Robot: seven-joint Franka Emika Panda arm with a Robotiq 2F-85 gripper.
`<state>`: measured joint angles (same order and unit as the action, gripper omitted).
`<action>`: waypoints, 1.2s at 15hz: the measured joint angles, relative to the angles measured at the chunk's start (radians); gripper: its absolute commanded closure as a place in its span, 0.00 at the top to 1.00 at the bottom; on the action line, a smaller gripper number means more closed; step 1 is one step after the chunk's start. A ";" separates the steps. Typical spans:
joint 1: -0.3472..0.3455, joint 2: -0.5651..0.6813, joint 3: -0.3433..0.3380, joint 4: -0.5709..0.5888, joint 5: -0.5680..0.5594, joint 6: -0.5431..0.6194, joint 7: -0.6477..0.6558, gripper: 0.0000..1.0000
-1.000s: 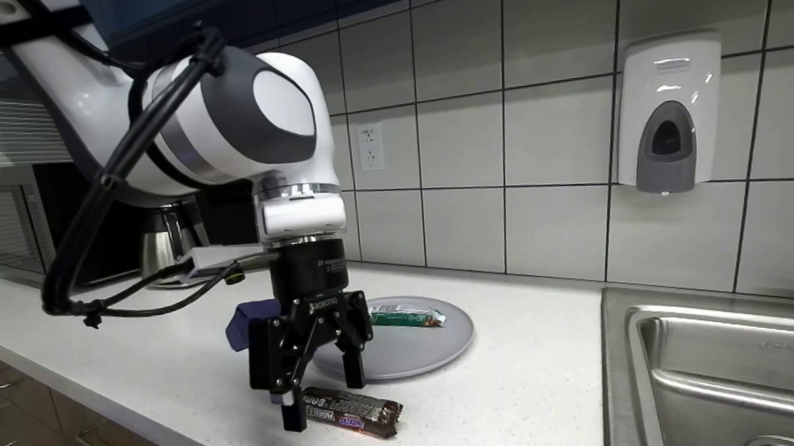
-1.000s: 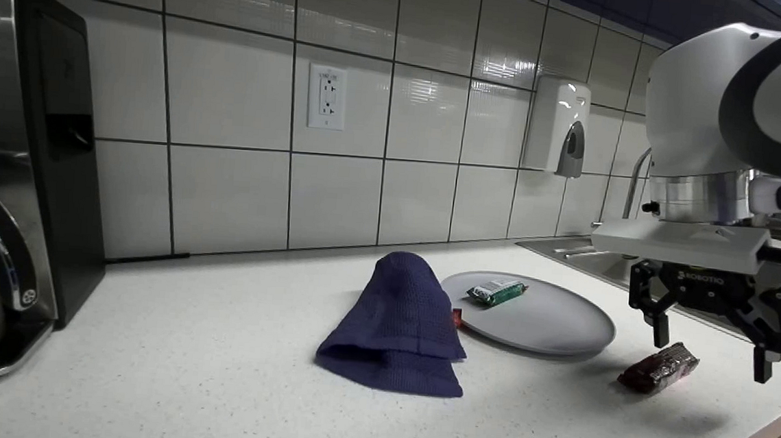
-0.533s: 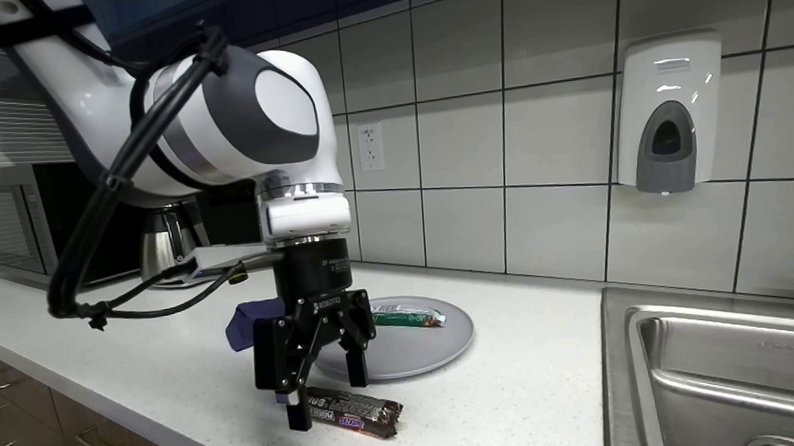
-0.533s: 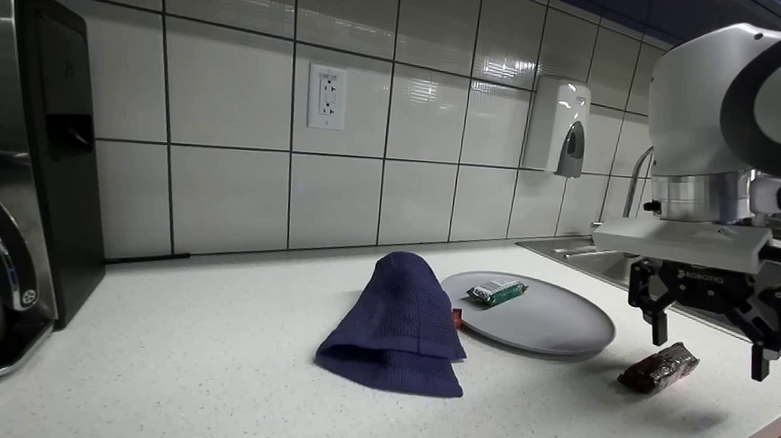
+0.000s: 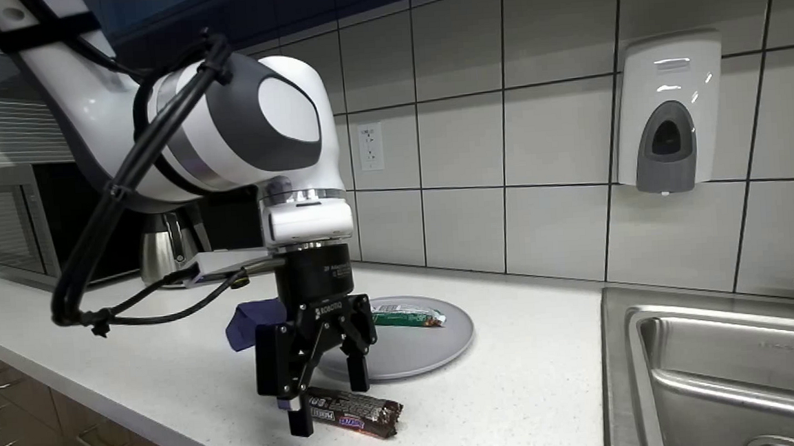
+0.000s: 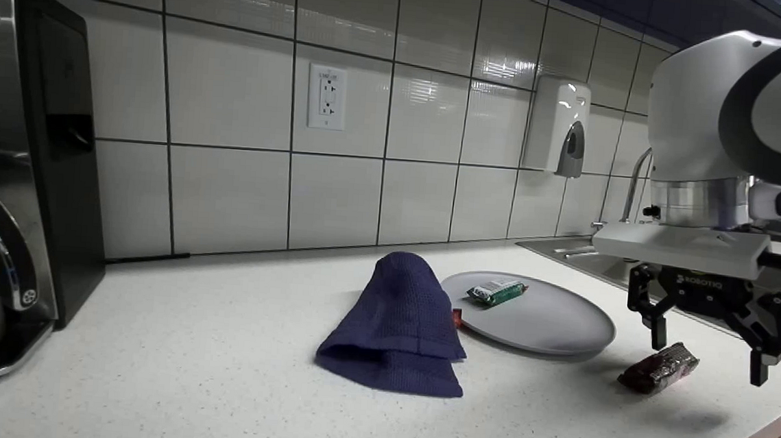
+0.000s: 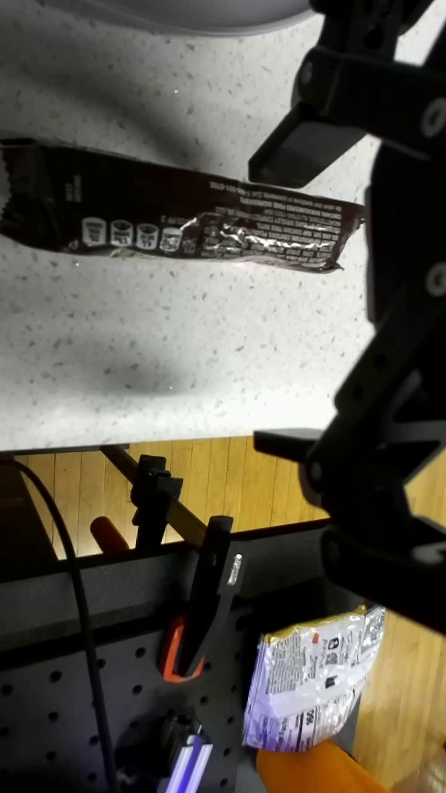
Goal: Move the towel to the counter, then place the snacks onto it
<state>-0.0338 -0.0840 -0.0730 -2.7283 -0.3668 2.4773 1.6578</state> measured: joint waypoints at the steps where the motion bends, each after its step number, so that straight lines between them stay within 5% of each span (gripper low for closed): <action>1: -0.001 0.005 0.000 0.000 0.000 0.003 0.000 1.00; 13: -0.004 0.042 -0.004 0.009 0.000 0.040 0.000 1.00; 14: -0.004 0.045 -0.004 0.011 0.000 0.041 0.000 0.75; 18: -0.004 0.054 -0.006 0.018 0.000 0.042 0.000 0.51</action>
<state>-0.0378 -0.0297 -0.0787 -2.7102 -0.3668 2.5195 1.6577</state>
